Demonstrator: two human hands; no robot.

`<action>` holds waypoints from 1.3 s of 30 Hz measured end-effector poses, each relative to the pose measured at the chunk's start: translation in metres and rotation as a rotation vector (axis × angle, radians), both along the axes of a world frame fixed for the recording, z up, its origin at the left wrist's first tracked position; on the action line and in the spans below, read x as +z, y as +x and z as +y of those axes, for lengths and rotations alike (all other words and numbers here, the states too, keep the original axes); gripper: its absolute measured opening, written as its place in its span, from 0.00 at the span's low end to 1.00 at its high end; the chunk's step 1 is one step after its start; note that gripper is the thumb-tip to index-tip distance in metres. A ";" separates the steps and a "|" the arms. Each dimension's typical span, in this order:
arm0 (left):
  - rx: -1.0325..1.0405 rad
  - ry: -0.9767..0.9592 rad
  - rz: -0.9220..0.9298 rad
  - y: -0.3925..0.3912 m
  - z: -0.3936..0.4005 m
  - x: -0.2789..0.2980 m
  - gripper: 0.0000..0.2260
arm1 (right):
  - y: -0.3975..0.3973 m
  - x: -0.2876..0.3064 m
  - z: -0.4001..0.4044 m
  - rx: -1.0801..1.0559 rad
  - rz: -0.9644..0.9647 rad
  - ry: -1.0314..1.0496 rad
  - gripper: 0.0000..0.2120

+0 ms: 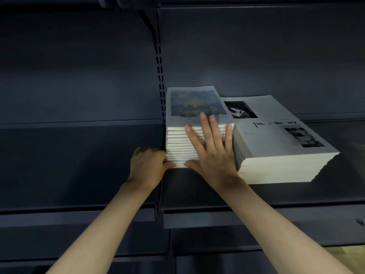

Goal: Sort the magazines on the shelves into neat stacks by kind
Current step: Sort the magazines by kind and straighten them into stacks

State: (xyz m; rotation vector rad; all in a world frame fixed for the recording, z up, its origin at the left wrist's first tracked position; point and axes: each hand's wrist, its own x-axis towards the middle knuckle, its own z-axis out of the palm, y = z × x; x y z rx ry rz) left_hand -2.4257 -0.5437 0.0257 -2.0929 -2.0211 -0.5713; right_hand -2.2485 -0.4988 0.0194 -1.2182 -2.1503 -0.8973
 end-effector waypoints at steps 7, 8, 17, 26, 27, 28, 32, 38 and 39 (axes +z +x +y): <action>-0.045 -0.011 -0.155 0.005 -0.005 -0.001 0.12 | -0.001 -0.003 0.000 -0.024 -0.003 0.000 0.58; -0.041 -0.023 -0.175 0.004 -0.006 -0.001 0.12 | -0.001 -0.003 0.000 -0.021 0.002 0.005 0.57; 0.053 -0.087 -0.218 0.004 -0.013 0.018 0.19 | 0.000 0.000 0.000 -0.062 -0.023 0.000 0.64; 0.048 0.097 -0.504 0.024 -0.038 0.018 0.11 | 0.003 0.008 -0.050 -0.063 0.214 0.062 0.41; 0.032 0.112 -0.537 0.029 -0.039 0.017 0.11 | 0.008 0.012 -0.056 -0.042 0.253 0.053 0.36; 0.021 0.127 -0.559 0.035 -0.040 0.016 0.12 | 0.014 0.016 -0.061 -0.017 0.299 0.046 0.32; -0.017 0.214 -0.590 0.069 -0.044 0.015 0.14 | 0.045 0.028 -0.068 -0.011 0.420 0.031 0.25; -0.019 0.362 -0.454 0.128 -0.048 0.021 0.18 | 0.100 0.025 -0.060 0.020 0.442 -0.170 0.33; -0.022 0.362 -0.443 0.139 -0.050 0.022 0.18 | 0.110 0.023 -0.059 0.030 0.447 -0.212 0.34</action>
